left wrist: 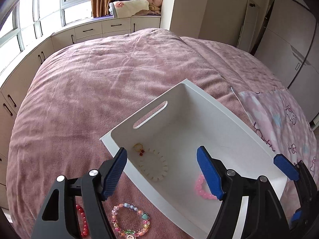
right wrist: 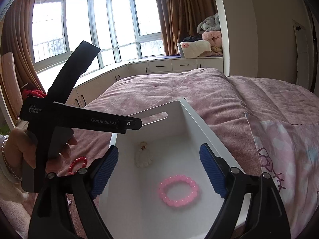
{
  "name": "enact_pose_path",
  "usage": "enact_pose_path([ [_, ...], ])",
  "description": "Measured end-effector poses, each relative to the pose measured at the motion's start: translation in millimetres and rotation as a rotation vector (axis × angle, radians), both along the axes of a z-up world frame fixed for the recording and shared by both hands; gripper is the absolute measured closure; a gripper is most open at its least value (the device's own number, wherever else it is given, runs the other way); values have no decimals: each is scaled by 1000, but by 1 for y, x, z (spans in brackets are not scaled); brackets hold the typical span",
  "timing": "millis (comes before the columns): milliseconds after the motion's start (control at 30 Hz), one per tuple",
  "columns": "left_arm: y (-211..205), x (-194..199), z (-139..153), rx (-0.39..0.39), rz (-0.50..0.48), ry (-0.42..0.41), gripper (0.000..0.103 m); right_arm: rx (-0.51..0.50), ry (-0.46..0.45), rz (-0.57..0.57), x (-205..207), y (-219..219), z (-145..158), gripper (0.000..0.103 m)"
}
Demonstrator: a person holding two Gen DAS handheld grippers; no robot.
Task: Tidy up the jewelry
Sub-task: 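Open the left tool inside the white box while the right tool releases the pink bracelet there, then withdraw both tools from the box back over the remaining jewelry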
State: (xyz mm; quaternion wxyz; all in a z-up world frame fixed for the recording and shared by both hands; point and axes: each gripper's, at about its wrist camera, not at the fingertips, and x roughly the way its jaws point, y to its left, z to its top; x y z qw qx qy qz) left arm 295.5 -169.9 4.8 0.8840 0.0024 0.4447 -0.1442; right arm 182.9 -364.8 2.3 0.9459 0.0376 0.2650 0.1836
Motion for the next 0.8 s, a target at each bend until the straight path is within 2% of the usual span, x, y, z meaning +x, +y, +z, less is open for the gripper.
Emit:
enact_pose_path([
  [33,13,-9,6,-25,17,-20,18,19,-9,1,-4,-2,3,9],
  [133,59,-43,23,-110,62,-107,10,81,-44,5,-18,-6,17,4],
  [233,112,-80,36,-175,126,-196,6,162,-57,-14,-32,-10,29,4],
  [300,145,-99,39,-179,183,-202,4,204,-25,-60,-34,-10,33,4],
  [400,187,-118,34,-59,281,-160,4,128,58,-167,-31,6,40,4],
  [433,199,-125,32,-16,311,-160,4,93,73,-170,-31,15,43,4],
  [533,233,-144,24,32,366,-166,4,9,0,-94,-44,48,52,5],
  [600,249,-152,15,34,380,-147,4,-62,-70,-31,-56,73,58,5],
  [667,260,-156,5,7,385,-121,4,-148,-101,11,-63,100,58,5],
  [733,269,-159,-5,-30,396,-98,4,-207,-93,43,-66,123,54,5],
  [800,273,-162,-15,-62,401,-80,4,-220,-62,58,-66,138,46,5],
])
